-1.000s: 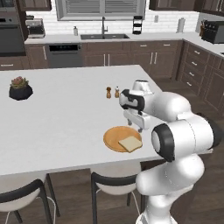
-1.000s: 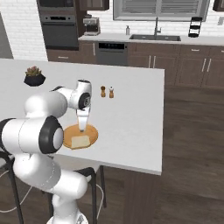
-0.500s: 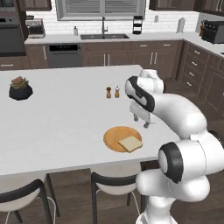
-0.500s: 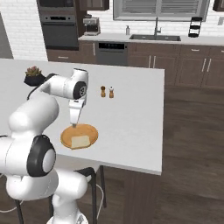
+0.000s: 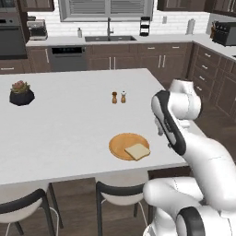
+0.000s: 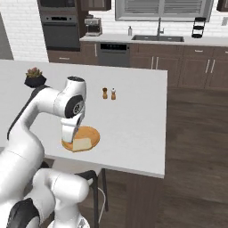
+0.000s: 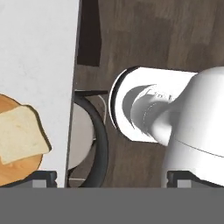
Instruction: Start the toaster. Once the lever pops up, take the bread to the plate on the dining counter.
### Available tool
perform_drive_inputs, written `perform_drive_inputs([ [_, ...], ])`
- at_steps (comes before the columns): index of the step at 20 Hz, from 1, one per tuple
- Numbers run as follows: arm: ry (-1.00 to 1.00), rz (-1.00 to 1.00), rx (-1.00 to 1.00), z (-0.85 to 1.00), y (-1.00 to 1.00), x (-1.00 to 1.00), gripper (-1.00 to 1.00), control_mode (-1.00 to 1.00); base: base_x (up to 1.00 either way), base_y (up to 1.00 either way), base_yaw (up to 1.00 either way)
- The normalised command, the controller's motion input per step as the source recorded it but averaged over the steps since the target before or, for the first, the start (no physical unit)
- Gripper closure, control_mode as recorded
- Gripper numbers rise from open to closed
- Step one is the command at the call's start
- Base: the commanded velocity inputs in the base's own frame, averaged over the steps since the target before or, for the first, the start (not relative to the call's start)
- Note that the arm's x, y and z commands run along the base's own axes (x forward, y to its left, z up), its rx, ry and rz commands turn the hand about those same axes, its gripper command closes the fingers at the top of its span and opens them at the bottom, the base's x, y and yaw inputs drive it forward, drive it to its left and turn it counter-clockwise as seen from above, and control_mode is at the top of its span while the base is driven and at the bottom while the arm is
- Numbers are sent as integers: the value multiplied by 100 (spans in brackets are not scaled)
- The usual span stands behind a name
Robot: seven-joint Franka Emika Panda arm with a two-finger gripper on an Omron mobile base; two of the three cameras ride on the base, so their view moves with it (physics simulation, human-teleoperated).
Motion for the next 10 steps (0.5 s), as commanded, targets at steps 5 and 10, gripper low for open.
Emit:
perform_drive_inputs([
  [5,-14,1,-6,5,-20,-80,-100,-100,0,0,0],
  [10,-1,9,-11,0,-3,-27,-100,-100,0,0,0],
])
